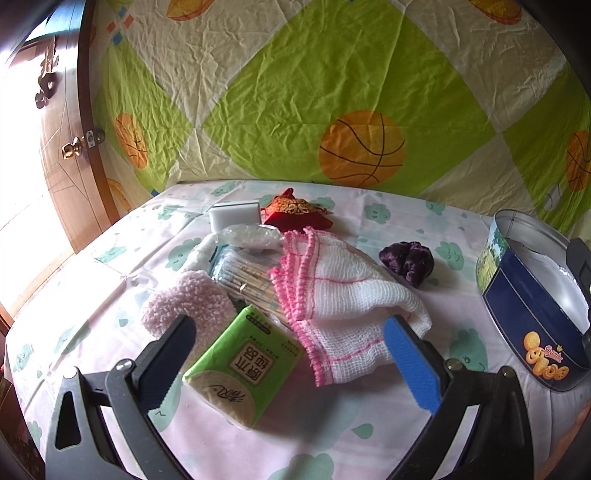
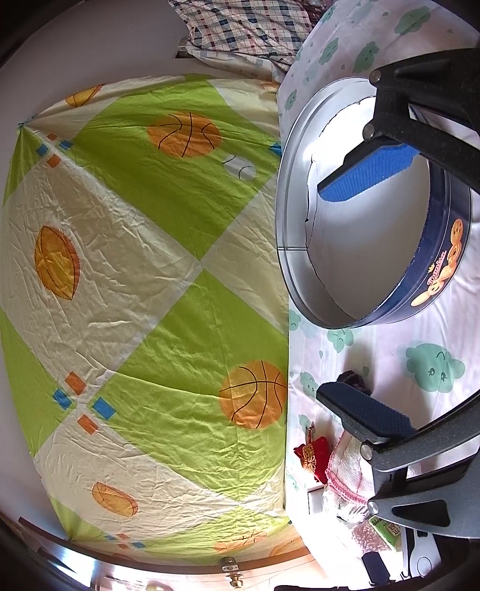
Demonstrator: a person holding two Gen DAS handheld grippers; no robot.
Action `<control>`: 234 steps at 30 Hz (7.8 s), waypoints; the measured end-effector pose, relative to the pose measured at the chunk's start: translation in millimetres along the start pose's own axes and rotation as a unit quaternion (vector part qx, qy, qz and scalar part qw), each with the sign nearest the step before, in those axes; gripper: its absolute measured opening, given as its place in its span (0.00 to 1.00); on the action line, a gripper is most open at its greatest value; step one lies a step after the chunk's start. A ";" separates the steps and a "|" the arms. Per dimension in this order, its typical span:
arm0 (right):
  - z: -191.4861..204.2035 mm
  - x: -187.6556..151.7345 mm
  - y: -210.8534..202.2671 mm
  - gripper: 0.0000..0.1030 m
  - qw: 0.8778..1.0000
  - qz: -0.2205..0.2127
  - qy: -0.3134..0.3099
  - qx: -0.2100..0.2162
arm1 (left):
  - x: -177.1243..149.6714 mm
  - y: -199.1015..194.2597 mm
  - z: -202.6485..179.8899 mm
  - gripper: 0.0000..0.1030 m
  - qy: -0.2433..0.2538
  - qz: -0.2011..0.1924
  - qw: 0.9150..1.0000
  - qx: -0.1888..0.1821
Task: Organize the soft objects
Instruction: 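Move both tools toward the gauze towel and green tissue pack, then grasp the white pink-edged gauze towel with the right tool while the left tool grasps the green tissue pack, then carry towel and tissue pack into the blue tin while both tools open to release, then withdraw both tools from the tin back toward the table items, then grasp the pink fluffy pad with the left tool while the right tool grasps the pale pink cloth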
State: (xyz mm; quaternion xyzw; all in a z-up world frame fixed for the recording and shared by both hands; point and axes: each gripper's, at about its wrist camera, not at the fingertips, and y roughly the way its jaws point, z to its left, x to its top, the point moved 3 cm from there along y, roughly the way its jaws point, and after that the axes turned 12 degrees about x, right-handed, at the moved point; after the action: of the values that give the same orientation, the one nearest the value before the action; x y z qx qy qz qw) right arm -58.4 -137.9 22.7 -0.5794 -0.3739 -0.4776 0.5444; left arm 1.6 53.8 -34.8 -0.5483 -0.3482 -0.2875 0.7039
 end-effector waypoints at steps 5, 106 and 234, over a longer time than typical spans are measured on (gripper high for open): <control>0.4 0.1 -0.3 0.97 1.000 0.000 -0.001 0.000 | -0.2 0.3 0.7 1.00 0.000 0.000 1.000 0.000; -189.7 13.9 28.4 0.07 0.992 0.063 0.104 0.010 | 28.2 -32.9 -252.3 0.38 0.171 -0.009 0.973 -0.155; 91.3 -17.2 76.5 0.85 0.983 0.139 -0.011 0.120 | 17.6 97.2 44.4 0.33 -0.001 0.137 0.989 -0.050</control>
State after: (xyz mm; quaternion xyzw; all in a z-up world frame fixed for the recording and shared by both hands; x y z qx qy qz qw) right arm 23.3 -55.9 -10.3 -0.5616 -0.3507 -0.3426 0.6665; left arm 80.8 119.2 -69.3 -0.6258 -0.2559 -0.2047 0.7078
